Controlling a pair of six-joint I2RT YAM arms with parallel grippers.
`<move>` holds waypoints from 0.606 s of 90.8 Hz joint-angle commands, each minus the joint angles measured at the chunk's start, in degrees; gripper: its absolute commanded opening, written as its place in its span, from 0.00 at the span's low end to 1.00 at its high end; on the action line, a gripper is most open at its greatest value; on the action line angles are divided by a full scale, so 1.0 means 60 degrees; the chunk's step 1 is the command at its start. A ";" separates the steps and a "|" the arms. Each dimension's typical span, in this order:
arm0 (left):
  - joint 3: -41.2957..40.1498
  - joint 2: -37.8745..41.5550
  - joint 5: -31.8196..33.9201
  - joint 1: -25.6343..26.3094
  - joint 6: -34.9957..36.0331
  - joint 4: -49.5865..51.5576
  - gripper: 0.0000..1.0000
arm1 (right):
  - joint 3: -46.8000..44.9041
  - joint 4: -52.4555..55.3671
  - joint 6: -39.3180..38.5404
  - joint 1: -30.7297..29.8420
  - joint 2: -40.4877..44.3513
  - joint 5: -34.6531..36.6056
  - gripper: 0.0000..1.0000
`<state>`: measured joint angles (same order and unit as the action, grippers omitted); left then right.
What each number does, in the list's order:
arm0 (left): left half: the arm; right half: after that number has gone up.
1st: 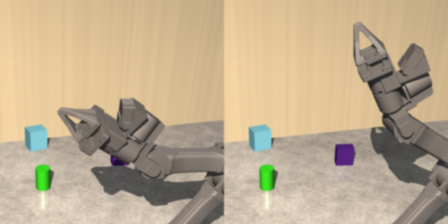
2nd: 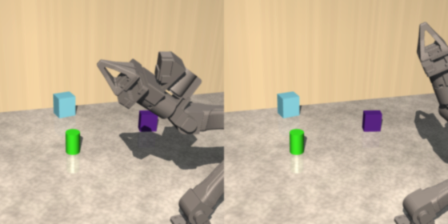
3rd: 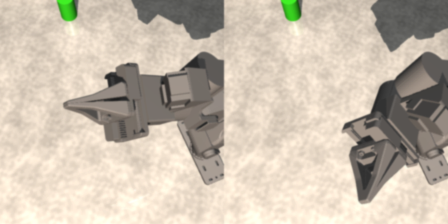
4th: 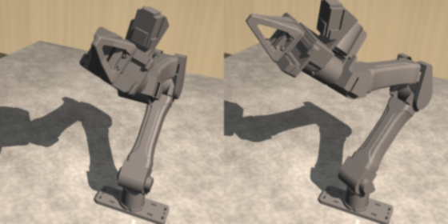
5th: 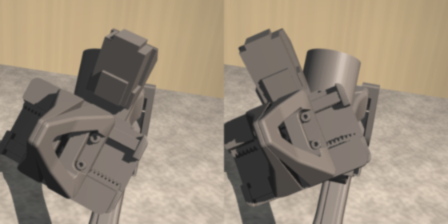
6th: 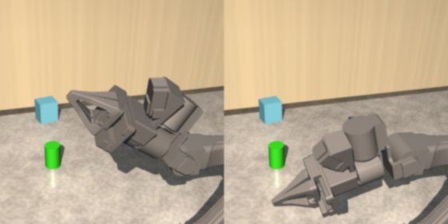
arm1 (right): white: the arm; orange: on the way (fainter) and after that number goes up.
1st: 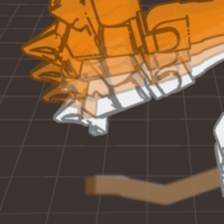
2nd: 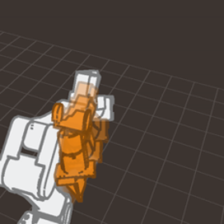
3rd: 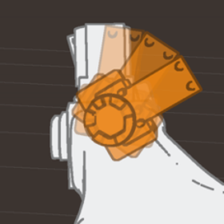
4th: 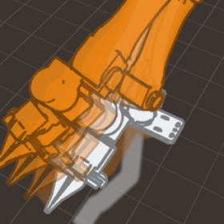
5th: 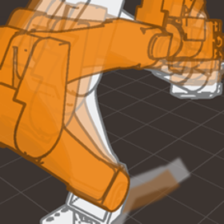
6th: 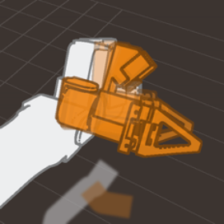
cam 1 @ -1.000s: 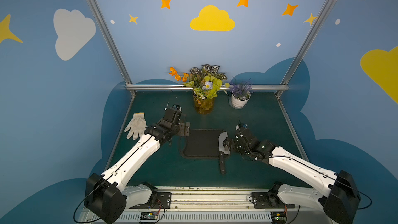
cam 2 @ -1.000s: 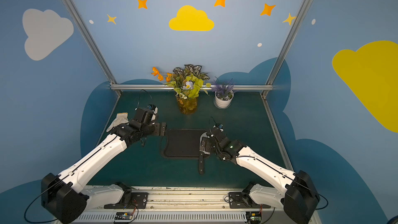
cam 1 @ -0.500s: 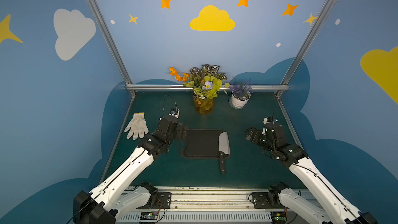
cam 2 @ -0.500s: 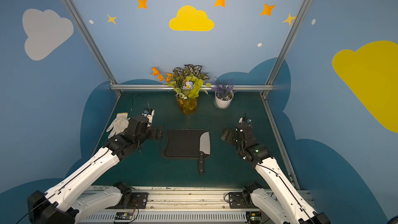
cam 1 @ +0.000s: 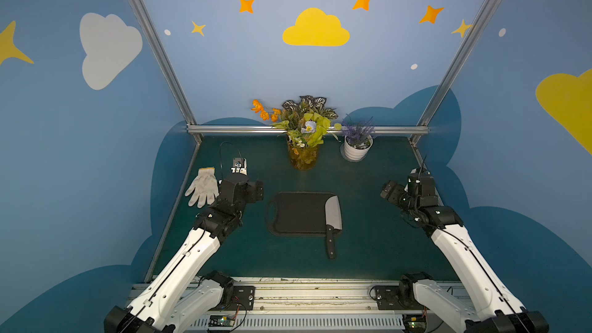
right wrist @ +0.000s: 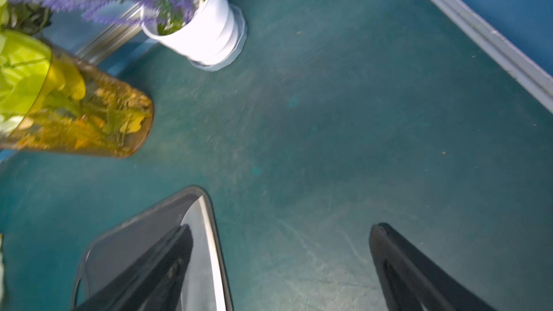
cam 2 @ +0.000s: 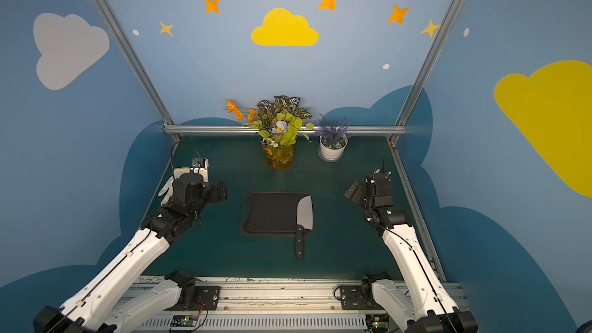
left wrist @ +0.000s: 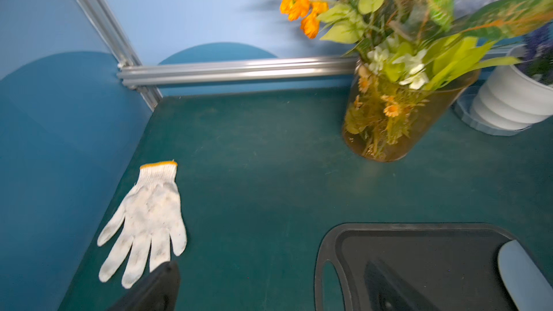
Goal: Align the knife with the edge of the cutting board
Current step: Reset both arms
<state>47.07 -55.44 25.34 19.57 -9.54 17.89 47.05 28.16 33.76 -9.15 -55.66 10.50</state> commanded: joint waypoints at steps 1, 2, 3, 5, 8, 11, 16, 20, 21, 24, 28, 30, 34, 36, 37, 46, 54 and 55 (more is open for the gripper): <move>0.0044 -0.0309 -0.0450 -0.0680 -0.0363 -0.0126 1.00 | 0.0169 -0.0828 -0.0223 0.0286 -0.0112 0.0484 0.98; 0.0040 -0.0346 -0.0484 -0.0719 -0.0390 -0.0125 1.00 | 0.0163 -0.0878 -0.0244 0.0312 -0.0135 0.0502 0.98; 0.0038 -0.0372 -0.0523 -0.0804 -0.0411 -0.0125 1.00 | 0.0153 -0.0948 -0.0262 0.0332 -0.0161 0.0518 0.98; 0.0048 -0.0443 -0.0589 -0.0912 -0.0437 -0.0147 1.00 | 0.0126 -0.1091 -0.0294 0.0366 -0.0217 0.0586 0.98; 0.0030 -0.0538 -0.0679 -0.1137 -0.0471 -0.0172 1.00 | 0.0094 -0.1237 -0.0325 0.0411 -0.0285 0.0680 0.98; 0.0017 -0.0667 -0.0767 -0.1319 -0.0502 -0.0213 1.00 | 0.0061 -0.1392 -0.0329 0.0455 -0.0398 0.0787 0.98; 0.0028 -0.0895 -0.0870 -0.1591 -0.0564 -0.0199 1.00 | 0.0002 -0.1616 -0.0327 0.0511 -0.0543 0.0924 0.98; 0.0041 -0.1082 -0.0855 -0.1755 -0.0591 -0.0199 1.00 | -0.0051 -0.1790 -0.0393 0.0549 -0.0762 0.1047 0.98; 0.0031 -0.1121 -0.0833 -0.1806 -0.0606 -0.0214 1.00 | -0.0064 -0.1821 -0.0424 0.0554 -0.0796 0.1062 0.98; 0.0002 -0.1232 -0.0770 -0.1916 -0.0620 -0.0263 1.00 | -0.0089 -0.1925 -0.0503 0.0579 -0.0962 0.1144 0.98; -0.0091 -0.1337 -0.0738 -0.2089 -0.0685 -0.0349 1.00 | -0.0081 -0.2004 -0.0641 0.0587 -0.1160 0.1267 0.98; -0.0161 -0.1388 -0.0708 -0.2170 -0.0700 -0.0445 1.00 | -0.0064 -0.2011 -0.0688 0.0598 -0.1268 0.1340 0.98; -0.0355 -0.1483 -0.0573 -0.2261 -0.0728 -0.0737 1.00 | -0.0103 -0.2140 -0.0773 0.0600 -0.1457 0.1496 0.98; -0.0439 -0.1552 -0.0429 -0.2298 -0.0762 -0.0857 1.00 | -0.0143 -0.2239 -0.0820 0.0601 -0.1548 0.1548 0.98; -0.0480 -0.1583 -0.0371 -0.2311 -0.0794 -0.0886 1.00 | -0.0176 -0.2302 -0.0843 0.0601 -0.1592 0.1569 0.98; -0.1058 -0.1793 0.0185 -0.2402 -0.0772 -0.1645 1.00 | -0.0392 -0.2984 -0.1022 0.0617 -0.1888 0.1745 0.98; -0.1746 -0.1770 0.0694 -0.2414 -0.0667 -0.2541 1.00 | -0.0416 -0.3307 -0.1214 0.0627 -0.2154 0.1975 0.98; -0.1800 -0.1766 0.0740 -0.2421 -0.0659 -0.2629 1.00 | -0.0408 -0.3334 -0.1238 0.0622 -0.2188 0.1987 0.98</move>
<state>39.81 -65.82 25.06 5.34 -13.50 9.58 45.23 13.52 28.86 -5.69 -67.31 19.25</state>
